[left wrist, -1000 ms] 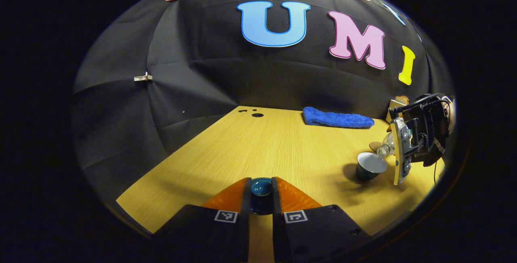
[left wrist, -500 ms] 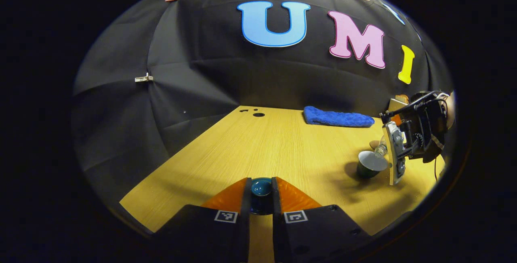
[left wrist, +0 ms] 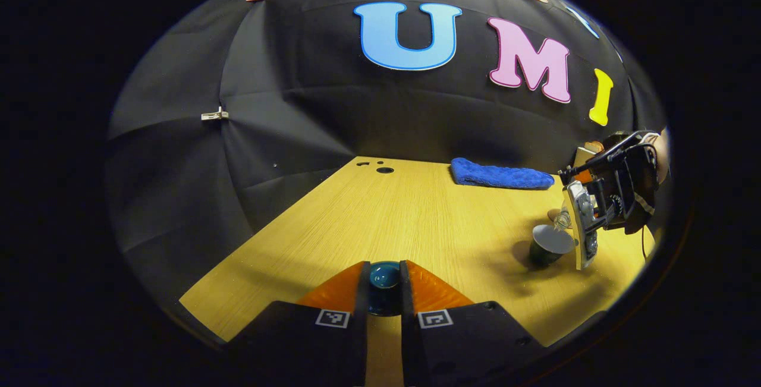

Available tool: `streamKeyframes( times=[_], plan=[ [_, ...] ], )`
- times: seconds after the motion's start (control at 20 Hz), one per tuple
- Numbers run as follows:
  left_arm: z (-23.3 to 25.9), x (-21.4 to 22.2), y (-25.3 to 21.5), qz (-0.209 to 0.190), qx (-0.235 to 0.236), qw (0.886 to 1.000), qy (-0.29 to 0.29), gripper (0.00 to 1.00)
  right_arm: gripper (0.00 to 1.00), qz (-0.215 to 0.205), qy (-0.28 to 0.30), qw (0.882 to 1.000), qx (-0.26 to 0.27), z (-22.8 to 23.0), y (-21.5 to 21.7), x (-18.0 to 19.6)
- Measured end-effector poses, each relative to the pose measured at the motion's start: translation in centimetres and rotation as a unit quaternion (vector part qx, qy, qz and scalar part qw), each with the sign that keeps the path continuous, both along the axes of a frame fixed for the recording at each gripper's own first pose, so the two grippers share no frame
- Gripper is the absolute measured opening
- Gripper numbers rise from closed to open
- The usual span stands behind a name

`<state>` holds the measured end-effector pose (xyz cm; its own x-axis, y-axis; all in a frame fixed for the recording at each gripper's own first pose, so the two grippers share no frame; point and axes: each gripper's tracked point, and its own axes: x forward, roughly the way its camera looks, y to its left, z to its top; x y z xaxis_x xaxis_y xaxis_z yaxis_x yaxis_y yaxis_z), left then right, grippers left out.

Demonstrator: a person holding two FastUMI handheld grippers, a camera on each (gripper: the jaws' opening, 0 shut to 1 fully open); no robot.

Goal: Open the teacup lid with one hand, grasp the water bottle and pour water into the teacup with the other hand; after pouring, place the water bottle on the coaster and then close the teacup lid.

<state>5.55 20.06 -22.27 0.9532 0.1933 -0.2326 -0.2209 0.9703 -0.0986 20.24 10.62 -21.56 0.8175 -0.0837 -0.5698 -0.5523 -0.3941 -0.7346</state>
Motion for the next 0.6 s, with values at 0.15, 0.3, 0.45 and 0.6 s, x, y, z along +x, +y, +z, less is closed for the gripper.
streamKeyframes(
  times=[0.15,0.3,0.45,0.6],
  plan=[
    [0.11,0.09,0.04,0.000,0.001,1.000,0.001,0.27,0.71,0.000,0.007,1.000,-0.013,0.23,-0.07,0.10],
    [-0.15,-0.04,-0.06,0.002,0.002,1.000,0.003,0.27,0.71,-0.001,0.013,1.000,-0.022,0.19,-0.16,0.52],
    [-0.09,0.26,-0.27,0.001,-0.001,1.000,0.005,0.27,0.71,0.003,0.015,0.999,-0.032,0.25,-0.17,0.50],
    [0.06,0.24,-0.32,0.002,0.002,1.000,0.003,0.27,0.75,0.003,0.016,0.999,-0.040,0.54,-0.22,0.70]
  ],
)
